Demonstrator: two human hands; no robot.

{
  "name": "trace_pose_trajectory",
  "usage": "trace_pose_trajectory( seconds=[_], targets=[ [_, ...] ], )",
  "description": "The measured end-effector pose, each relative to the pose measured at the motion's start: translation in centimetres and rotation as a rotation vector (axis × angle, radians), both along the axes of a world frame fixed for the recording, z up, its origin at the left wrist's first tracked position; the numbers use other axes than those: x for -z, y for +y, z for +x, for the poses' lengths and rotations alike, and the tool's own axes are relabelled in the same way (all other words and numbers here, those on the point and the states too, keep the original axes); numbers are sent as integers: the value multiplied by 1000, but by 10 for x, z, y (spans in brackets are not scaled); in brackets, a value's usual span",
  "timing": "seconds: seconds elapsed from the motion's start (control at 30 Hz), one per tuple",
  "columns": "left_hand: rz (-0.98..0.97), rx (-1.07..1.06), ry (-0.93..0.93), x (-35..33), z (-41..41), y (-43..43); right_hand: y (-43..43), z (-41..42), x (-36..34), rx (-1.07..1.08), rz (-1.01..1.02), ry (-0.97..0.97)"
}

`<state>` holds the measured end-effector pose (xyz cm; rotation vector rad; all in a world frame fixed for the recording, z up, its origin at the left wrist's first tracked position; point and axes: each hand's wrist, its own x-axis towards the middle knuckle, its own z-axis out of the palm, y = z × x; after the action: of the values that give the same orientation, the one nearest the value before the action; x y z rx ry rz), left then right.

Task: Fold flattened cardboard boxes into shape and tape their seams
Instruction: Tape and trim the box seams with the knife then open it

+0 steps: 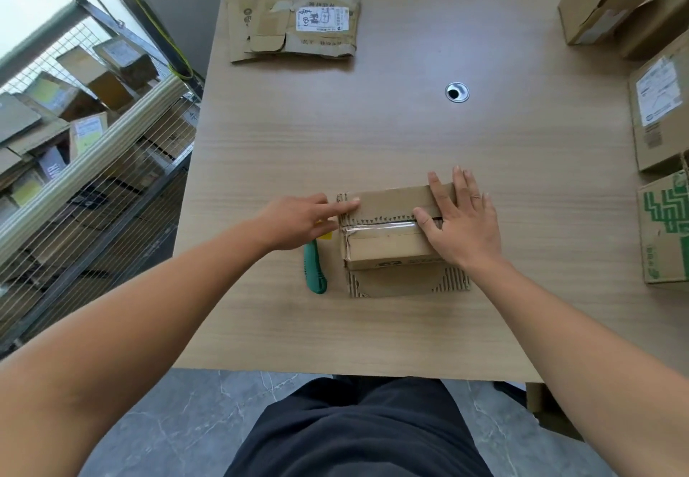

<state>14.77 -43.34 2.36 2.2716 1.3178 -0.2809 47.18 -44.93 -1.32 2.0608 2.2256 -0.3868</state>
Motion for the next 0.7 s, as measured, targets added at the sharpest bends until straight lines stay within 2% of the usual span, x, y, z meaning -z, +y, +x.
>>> trace_pose_trajectory(
  seconds=[0.1,0.17,0.2,0.23,0.3,0.33,0.43,0.53,0.6,0.7],
  targets=[
    [-24,-18,-16,2,2,4,6,5,-6,-25,113,133],
    [-24,-27,-42,4,2,6,-4,3,-12,-105,398,309],
    [-14,-23,-55,4,2,7,-13,-2,-14,-205,552,402],
    [3,-17,-62,4,2,8,-26,-12,-13,-332,621,500],
    [42,1,-67,3,2,12,-70,-45,-10,-581,480,637],
    [55,12,-71,2,3,14,-96,-65,-7,-623,351,661],
    [76,72,-55,3,3,21,-136,-132,10,-445,24,682],
    [103,114,-71,7,0,23,-124,-188,31,-268,-241,458],
    [113,138,-81,9,0,24,-125,-206,42,-256,-207,335],
    [119,151,-85,10,-2,30,-148,-199,48,-177,-19,308]
  ],
)
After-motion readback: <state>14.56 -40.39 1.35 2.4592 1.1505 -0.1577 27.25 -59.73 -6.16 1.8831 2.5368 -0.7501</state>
